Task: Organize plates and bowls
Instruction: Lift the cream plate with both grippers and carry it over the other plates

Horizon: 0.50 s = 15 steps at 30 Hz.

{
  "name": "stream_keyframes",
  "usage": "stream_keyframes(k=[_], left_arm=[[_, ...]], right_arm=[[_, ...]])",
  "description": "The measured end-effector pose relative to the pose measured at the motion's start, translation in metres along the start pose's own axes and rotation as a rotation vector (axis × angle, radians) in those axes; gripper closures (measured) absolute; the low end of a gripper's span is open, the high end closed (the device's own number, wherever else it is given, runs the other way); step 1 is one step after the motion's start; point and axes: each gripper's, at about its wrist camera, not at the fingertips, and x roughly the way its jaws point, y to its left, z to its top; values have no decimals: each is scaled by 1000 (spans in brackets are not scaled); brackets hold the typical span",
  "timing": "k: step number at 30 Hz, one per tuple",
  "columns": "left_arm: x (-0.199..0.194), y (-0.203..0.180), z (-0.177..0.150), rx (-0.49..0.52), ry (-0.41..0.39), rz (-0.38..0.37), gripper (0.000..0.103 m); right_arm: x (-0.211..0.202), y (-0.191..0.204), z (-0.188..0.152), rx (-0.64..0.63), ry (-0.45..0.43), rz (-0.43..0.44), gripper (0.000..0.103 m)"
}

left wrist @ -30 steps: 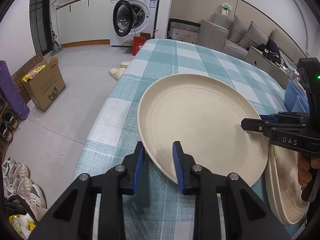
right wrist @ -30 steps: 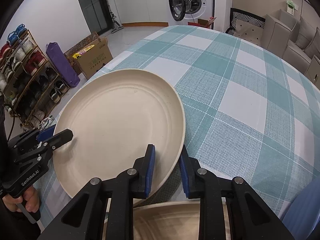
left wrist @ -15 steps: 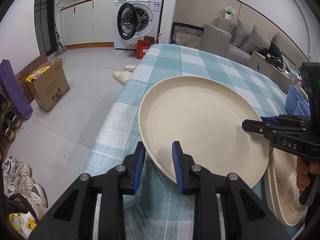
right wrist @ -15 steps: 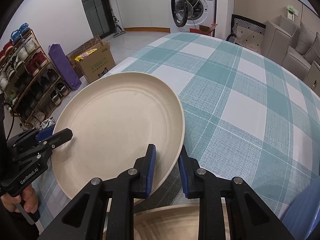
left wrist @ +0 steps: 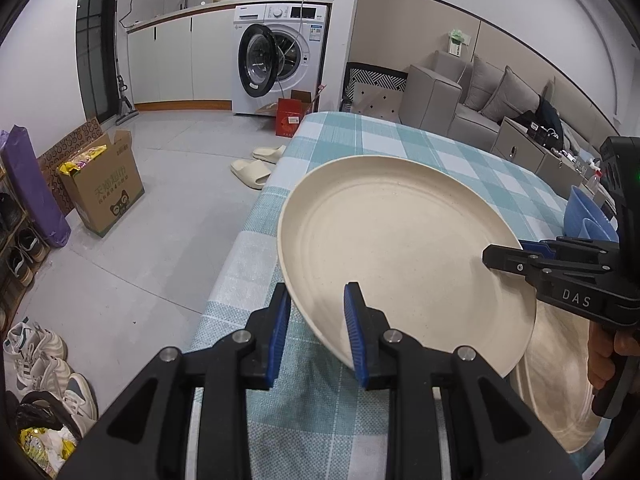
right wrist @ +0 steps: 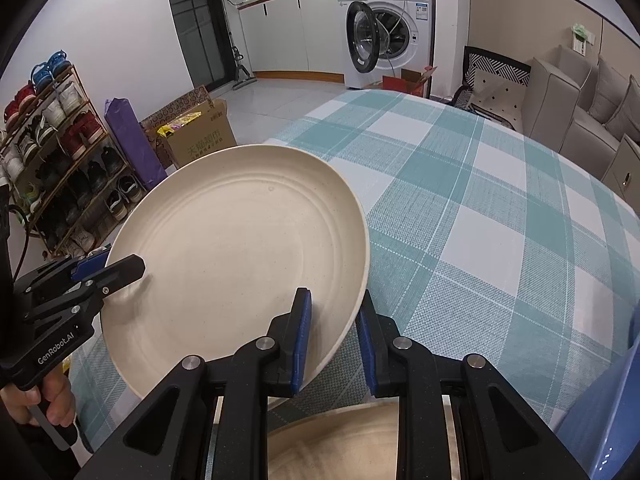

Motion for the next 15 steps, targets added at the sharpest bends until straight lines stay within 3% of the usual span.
stream_keyframes(k=[15], left_arm=[[-29,-26,6,63,-43,-39,77]], right_arm=[[-50,-8,-17,30,-53,-26,81]])
